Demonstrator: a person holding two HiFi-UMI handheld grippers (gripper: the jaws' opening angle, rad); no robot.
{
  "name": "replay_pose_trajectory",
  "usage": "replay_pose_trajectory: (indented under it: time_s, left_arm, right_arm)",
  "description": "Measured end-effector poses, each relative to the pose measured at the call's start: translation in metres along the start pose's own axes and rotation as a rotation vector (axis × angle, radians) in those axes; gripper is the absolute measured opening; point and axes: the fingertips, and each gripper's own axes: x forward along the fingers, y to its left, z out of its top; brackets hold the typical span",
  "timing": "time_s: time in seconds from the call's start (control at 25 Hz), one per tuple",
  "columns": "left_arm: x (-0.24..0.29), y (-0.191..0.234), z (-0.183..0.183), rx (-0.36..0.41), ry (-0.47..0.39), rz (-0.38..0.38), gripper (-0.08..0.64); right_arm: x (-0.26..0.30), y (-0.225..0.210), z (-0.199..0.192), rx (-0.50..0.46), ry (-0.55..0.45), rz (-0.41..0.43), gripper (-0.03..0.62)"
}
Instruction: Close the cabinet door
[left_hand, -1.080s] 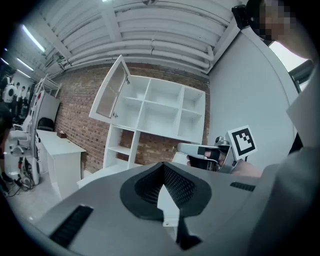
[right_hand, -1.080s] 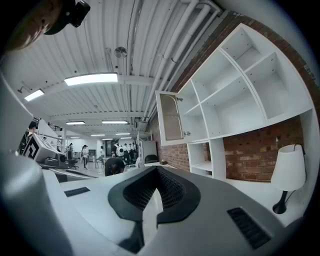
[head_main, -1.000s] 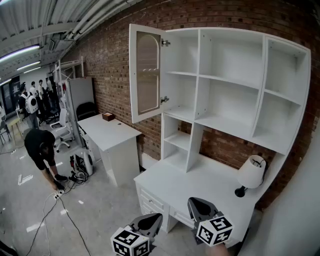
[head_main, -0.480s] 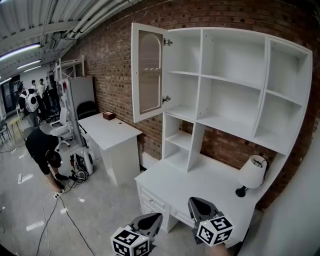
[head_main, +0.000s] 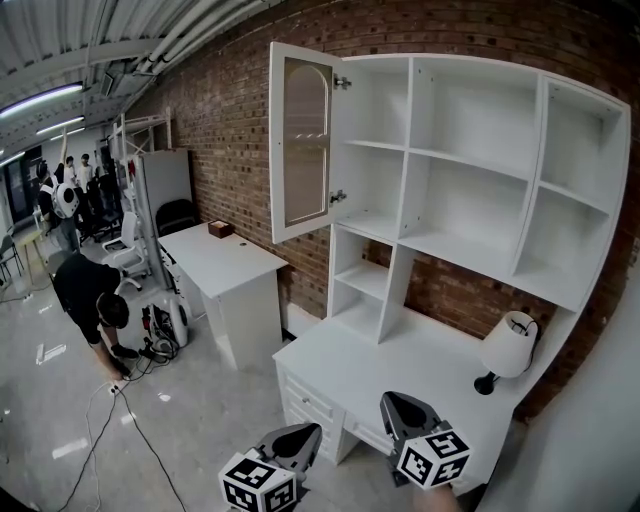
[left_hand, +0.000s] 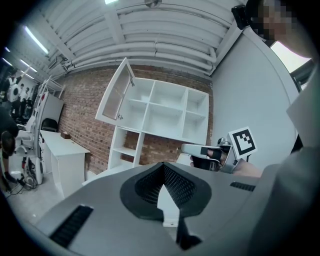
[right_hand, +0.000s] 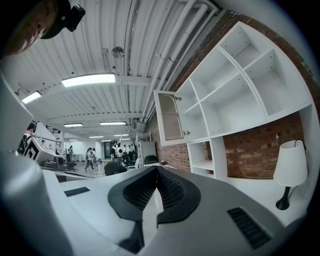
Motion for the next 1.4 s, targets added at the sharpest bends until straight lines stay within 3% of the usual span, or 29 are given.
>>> replay_pose_trajectory:
  time_s: [0.6,1.4]
  left_arm:
    - [-0.023,0.044,0.002,-0.01,-0.009,0.016,0.008]
    - [-0.063,0.14,-0.001,-0.002,-0.02,-0.048,0.008]
  right_arm:
    - [0.026,0.025,-0.003,-0.001,0.003,-0.017,0.027]
    - [0.078,0.085,-0.014,0.003,-0.007,-0.106,0.026]
